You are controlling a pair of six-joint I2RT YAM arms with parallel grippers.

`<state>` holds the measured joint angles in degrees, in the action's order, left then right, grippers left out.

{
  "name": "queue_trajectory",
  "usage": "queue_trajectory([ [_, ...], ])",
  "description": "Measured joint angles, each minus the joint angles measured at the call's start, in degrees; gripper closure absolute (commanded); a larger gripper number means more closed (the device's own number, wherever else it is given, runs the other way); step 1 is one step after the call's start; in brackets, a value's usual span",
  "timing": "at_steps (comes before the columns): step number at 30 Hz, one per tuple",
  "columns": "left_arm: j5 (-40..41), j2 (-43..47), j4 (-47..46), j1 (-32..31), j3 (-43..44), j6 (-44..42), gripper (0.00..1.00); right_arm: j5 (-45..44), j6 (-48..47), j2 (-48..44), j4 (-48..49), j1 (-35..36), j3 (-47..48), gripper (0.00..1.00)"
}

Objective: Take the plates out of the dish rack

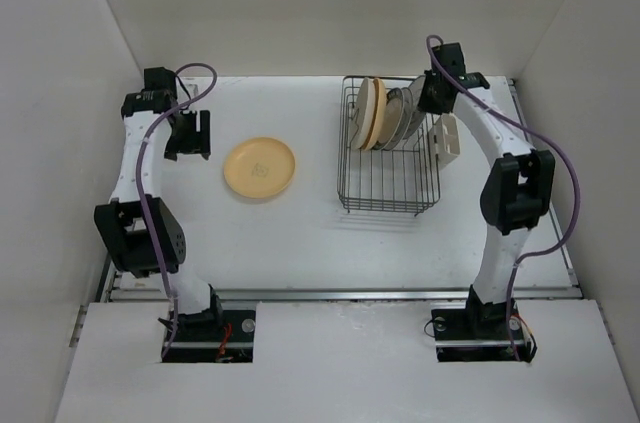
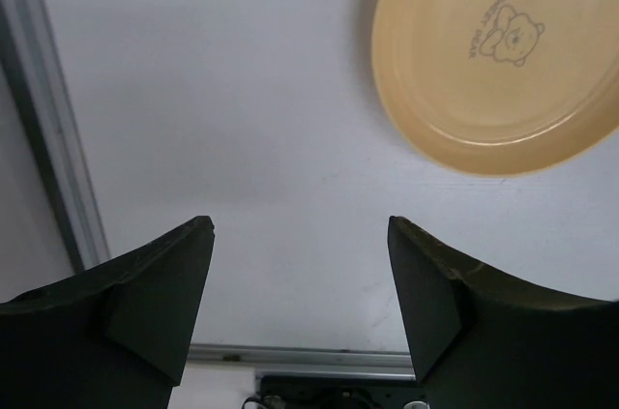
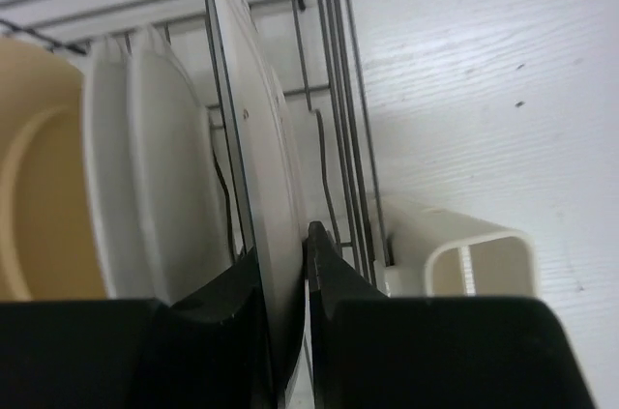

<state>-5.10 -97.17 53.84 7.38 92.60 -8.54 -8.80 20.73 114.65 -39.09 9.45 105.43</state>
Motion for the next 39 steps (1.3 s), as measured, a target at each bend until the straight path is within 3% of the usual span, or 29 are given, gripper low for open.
queue_trajectory([
  [6, 4.85, 7.30, 3.74, 0.02, -2.36, -1.55, 0.29, -10.38, -2.45, -3.45, -0.87, 0.26, 5.92, 1.00],
  [9, 6.16, 8.46, 4.90, 0.02, -3.41, -2.08, 0.23, -15.87, -3.32, -7.69, -1.57, 0.26, 6.49, 1.00],
  [14, 11.17, 9.99, 5.57, 0.11, -4.63, -2.47, 0.18, -16.63, -6.27, -20.13, 0.98, 3.28, 0.87, 1.00],
  [18, 13.35, 11.32, 5.35, 1.64, -5.40, -2.43, 0.17, 0.57, -9.18, -30.99, 5.99, 10.47, -7.89, 1.00],
  [21, 13.35, 12.72, 5.16, 3.23, -7.04, -2.38, 0.15, 19.21, -11.02, -32.04, 10.82, 17.05, -14.40, 1.00],
  [24, 13.29, 14.14, 4.76, 4.22, -8.72, -2.38, 0.15, 32.61, -12.96, -24.28, 11.72, 24.57, -16.37, 1.00],
  [29, 13.16, 15.58, 4.39, 4.44, -10.43, -2.21, 0.15, 41.90, -16.00, -3.69, 9.44, 33.31, -15.34, 1.00],
  [33, 13.07, 16.04, 4.15, 4.42, -10.56, -2.10, 0.15, 47.58, -16.00, 6.73, 5.99, 36.50, -12.72, 0.87],
  [34, 13.07, 16.15, 4.11, 4.42, -10.56, -2.10, 0.15, 48.76, -15.93, 8.35, 5.20, 36.89, -10.99, 0.75],
  [36, 13.07, 16.33, 4.04, 4.42, -10.56, -2.10, 0.15, 49.48, -15.80, 10.21, 5.05, 37.51, -7.93, 0.68],
  [37, 13.09, 16.39, 4.02, 4.42, -10.56, -2.08, 0.15, 49.20, -15.82, 10.78, 5.29, 37.62, -6.78, 0.59],
  [38, 13.05, 16.46, 4.02, 4.42, -10.56, -2.08, 0.15, 49.05, -15.61, 11.21, 5.46, 37.62, -5.99, 0.44],
  [39, 12.87, 16.50, 4.00, 4.42, -10.62, -2.08, 0.15, 48.78, -15.39, 11.54, 5.64, 37.53, -5.55, 0.40],
])
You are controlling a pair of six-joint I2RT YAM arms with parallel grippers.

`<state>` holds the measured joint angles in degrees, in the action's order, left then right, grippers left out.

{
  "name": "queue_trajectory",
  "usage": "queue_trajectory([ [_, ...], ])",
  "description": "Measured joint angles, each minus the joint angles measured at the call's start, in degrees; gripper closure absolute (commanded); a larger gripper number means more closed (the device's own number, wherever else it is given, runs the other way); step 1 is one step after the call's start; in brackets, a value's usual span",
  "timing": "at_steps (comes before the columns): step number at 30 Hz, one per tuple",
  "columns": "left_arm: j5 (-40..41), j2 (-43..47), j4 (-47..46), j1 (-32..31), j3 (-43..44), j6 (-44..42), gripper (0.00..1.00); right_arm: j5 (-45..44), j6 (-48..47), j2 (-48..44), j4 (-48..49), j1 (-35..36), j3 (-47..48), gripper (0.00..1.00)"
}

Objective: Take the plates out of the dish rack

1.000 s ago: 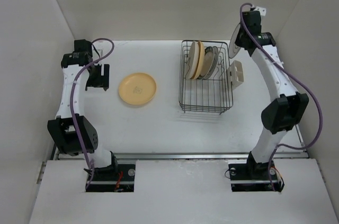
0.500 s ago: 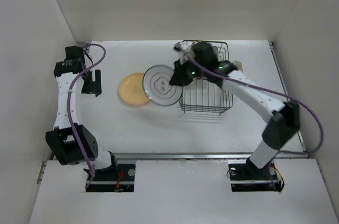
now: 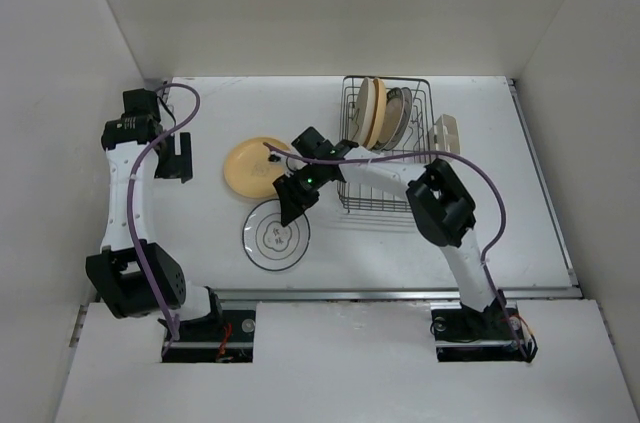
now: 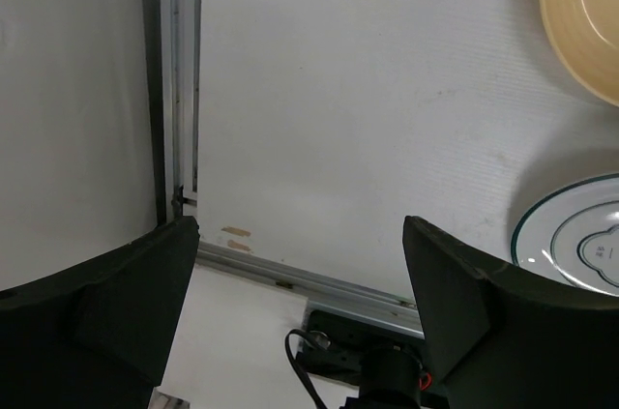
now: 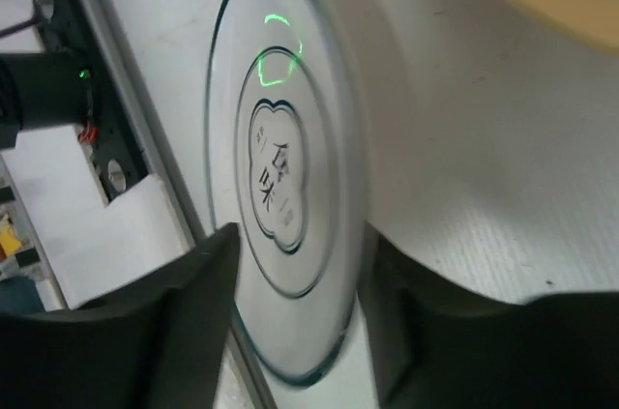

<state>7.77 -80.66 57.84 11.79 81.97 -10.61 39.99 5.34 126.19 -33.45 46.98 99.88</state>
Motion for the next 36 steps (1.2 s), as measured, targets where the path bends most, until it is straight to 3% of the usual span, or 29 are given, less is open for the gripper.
queue_trajectory([
  [5, -0.57, 0.72, -0.13, 0.00, -0.59, 0.00, 0.15, -4.79, 0.33, 1.05, -0.09, -0.07, 0.57, 0.25],
  [6, -0.70, 0.83, -0.15, 0.00, -0.61, 0.00, 0.15, -6.10, 0.52, 1.05, -0.37, -0.07, 0.59, 0.15],
  [13, -2.05, 0.92, -0.15, 0.00, -0.61, 0.00, 0.15, -22.45, 2.23, -1.49, -3.04, 0.37, 4.42, 0.00],
  [20, -3.28, 0.92, -0.15, 0.00, -0.59, 0.00, 0.15, -38.80, 10.10, -21.11, -3.26, -1.38, 4.33, 0.00],
  [22, -3.61, 0.92, -0.15, 0.00, -0.57, 0.00, 0.15, -43.87, 13.51, -27.69, -2.51, -4.00, 4.24, 0.00],
  [26, -4.11, 0.92, -0.13, 0.00, -0.48, 0.11, 0.06, -54.01, 18.25, -36.39, -1.42, -13.11, 2.86, 0.05],
  [27, -4.20, 0.92, -0.17, 0.00, -0.48, 0.17, 0.01, -56.00, 18.95, -37.03, -1.42, -15.32, 2.64, 0.15],
  [30, -3.87, 1.18, -0.48, 0.00, -0.48, 0.57, 0.01, -59.93, 20.68, -36.11, -1.86, -20.48, 2.25, 0.33],
  [36, -2.78, 2.95, -1.51, 0.00, -0.48, 0.68, 0.01, -62.36, 22.51, -26.53, -2.60, -26.40, 1.18, 0.33],
])
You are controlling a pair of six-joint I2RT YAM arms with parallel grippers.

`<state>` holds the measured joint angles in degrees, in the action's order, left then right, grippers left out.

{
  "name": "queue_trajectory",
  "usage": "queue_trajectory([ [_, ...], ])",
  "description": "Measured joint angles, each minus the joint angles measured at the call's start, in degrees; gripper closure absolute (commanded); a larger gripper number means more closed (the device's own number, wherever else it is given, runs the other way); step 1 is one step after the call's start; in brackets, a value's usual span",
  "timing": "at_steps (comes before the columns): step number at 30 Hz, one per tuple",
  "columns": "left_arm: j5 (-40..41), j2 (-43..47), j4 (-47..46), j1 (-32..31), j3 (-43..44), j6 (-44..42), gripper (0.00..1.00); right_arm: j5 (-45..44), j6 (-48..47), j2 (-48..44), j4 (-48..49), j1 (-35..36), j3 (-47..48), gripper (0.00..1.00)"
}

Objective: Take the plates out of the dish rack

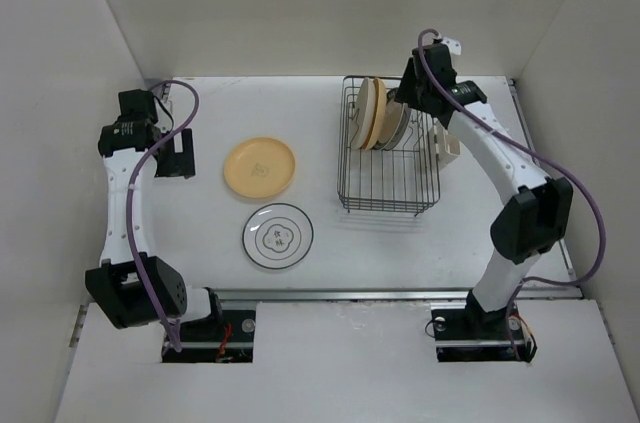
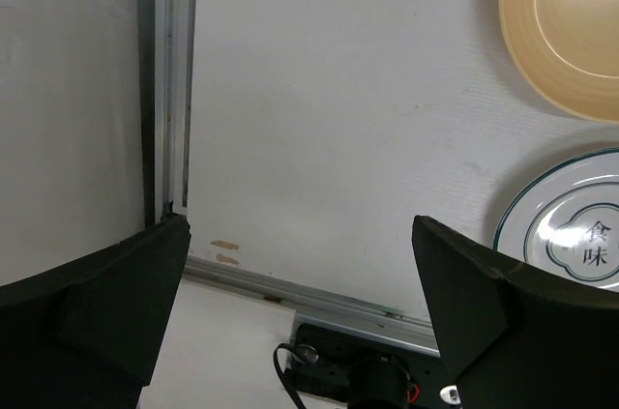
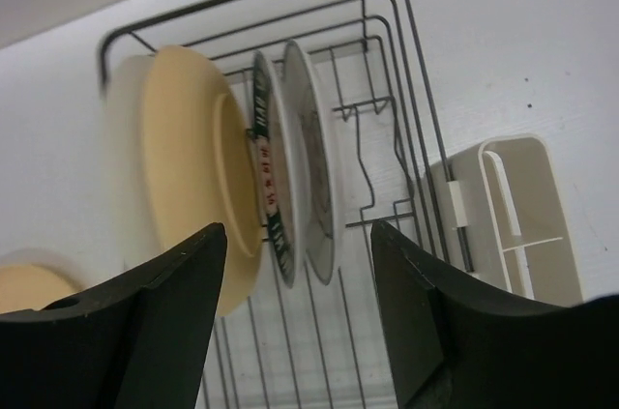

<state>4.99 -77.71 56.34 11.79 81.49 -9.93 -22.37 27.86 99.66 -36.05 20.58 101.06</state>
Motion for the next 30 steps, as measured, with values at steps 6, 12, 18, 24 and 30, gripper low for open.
queue_trajectory([
  [6, -0.28, 1.64, -1.36, 0.00, -0.04, 1.46, 0.01, -0.57, 0.81, 4.26, 0.07, -3.26, -3.43, 0.45],
  [12, -2.21, 2.49, -4.35, 0.00, -0.04, 4.81, 0.01, -0.33, 1.31, 5.35, 1.79, -5.22, -3.52, 0.51],
  [18, -2.27, 2.47, -6.08, 0.00, -0.04, 5.75, 0.01, 1.79, 0.85, 8.94, 5.33, -5.97, -3.61, 0.52],
  [24, -1.90, 2.47, -7.17, 0.00, -0.44, 5.95, 0.01, -0.59, 0.44, 8.50, 6.16, -6.23, -7.74, 0.47],
  [30, -2.21, 2.49, -7.26, 0.00, -0.48, 5.92, 0.01, -2.01, -0.57, 1.22, 7.89, -6.45, -9.55, 0.41],
])
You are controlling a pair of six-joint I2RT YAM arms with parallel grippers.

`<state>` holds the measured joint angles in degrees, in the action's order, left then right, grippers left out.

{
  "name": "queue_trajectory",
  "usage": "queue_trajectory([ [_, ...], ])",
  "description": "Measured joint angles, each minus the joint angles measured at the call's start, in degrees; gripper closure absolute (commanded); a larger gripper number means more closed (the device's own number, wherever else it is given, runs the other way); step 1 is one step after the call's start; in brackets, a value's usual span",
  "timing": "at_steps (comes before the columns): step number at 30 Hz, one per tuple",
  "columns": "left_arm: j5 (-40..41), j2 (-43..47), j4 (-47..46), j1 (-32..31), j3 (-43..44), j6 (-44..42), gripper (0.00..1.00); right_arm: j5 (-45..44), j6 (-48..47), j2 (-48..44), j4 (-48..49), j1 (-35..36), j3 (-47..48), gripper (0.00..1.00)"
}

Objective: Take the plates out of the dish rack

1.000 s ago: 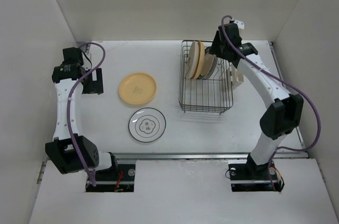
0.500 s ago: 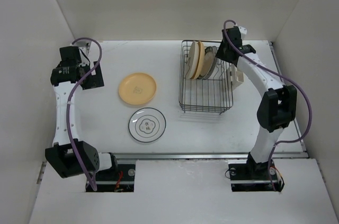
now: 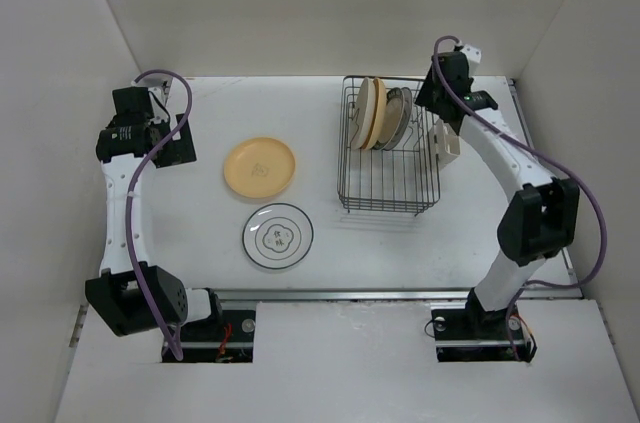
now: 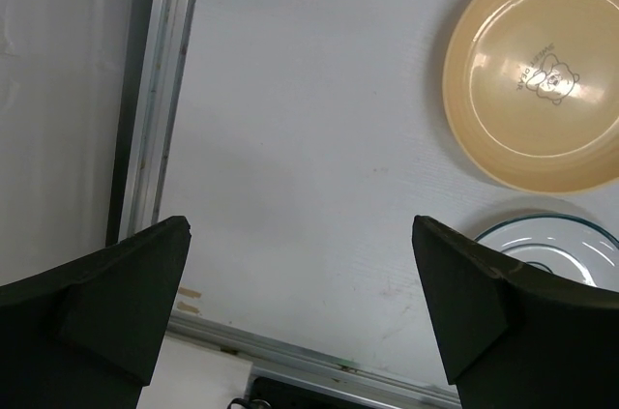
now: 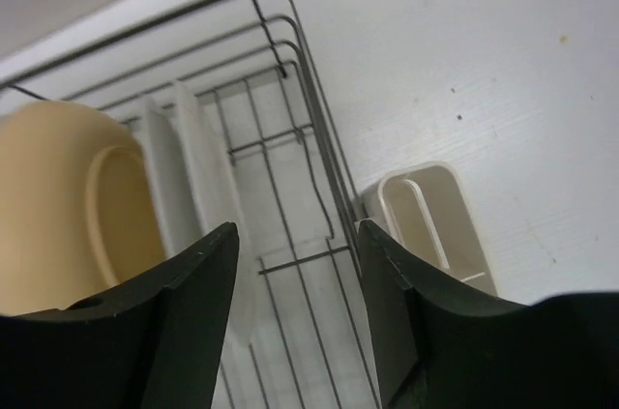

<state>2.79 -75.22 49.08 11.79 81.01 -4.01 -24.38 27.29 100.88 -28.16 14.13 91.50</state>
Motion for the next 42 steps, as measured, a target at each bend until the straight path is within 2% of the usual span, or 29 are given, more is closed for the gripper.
queue_trajectory([
  [5, -0.63, -0.02, 0.00, 0.00, 0.00, -0.13, 0.01, 4.35, -2.05, -3.67, 3.89, 0.00, 0.87, 0.43],
  [8, -1.07, -0.02, 0.00, 0.00, 0.00, -0.24, 0.01, 7.85, -2.67, -0.76, 4.76, 0.00, 2.12, 0.43],
  [18, -1.31, 0.00, 0.02, 0.00, -0.66, -0.26, 0.01, 10.51, -3.06, 8.22, 2.84, 0.00, 2.23, 0.59],
  [22, -1.31, 0.00, 0.07, 0.00, -0.79, -0.37, 0.01, 10.60, -3.10, 8.28, 3.02, 0.07, 2.23, 0.54],
  [23, -1.29, 0.00, 0.07, 0.00, -0.81, -0.46, 0.01, 10.80, -3.19, 8.48, 3.13, 0.07, 2.25, 0.57],
  [24, -1.29, 0.00, 0.04, 0.00, -0.83, -0.55, 0.01, 10.97, -3.30, 8.92, 3.06, -0.07, 2.51, 0.84],
  [25, -1.29, 0.00, 0.04, 0.00, -0.90, -0.63, 0.01, 11.41, -3.63, 9.70, 2.99, -0.17, 3.13, 0.96],
  [26, -1.25, 0.00, 0.11, 0.00, -0.92, -0.66, 0.01, 11.37, -4.70, 10.62, 2.64, -0.20, 4.13, 1.00],
  [38, -3.28, 2.82, 2.27, 0.00, -0.92, -1.75, 0.01, 7.76, -7.76, 8.24, -0.22, -0.22, 6.58, 1.00],
  [42, -3.87, 3.06, 2.64, 0.00, -0.92, -2.19, 0.01, -0.33, -8.74, 6.23, -3.61, 0.33, 14.10, 1.00],
])
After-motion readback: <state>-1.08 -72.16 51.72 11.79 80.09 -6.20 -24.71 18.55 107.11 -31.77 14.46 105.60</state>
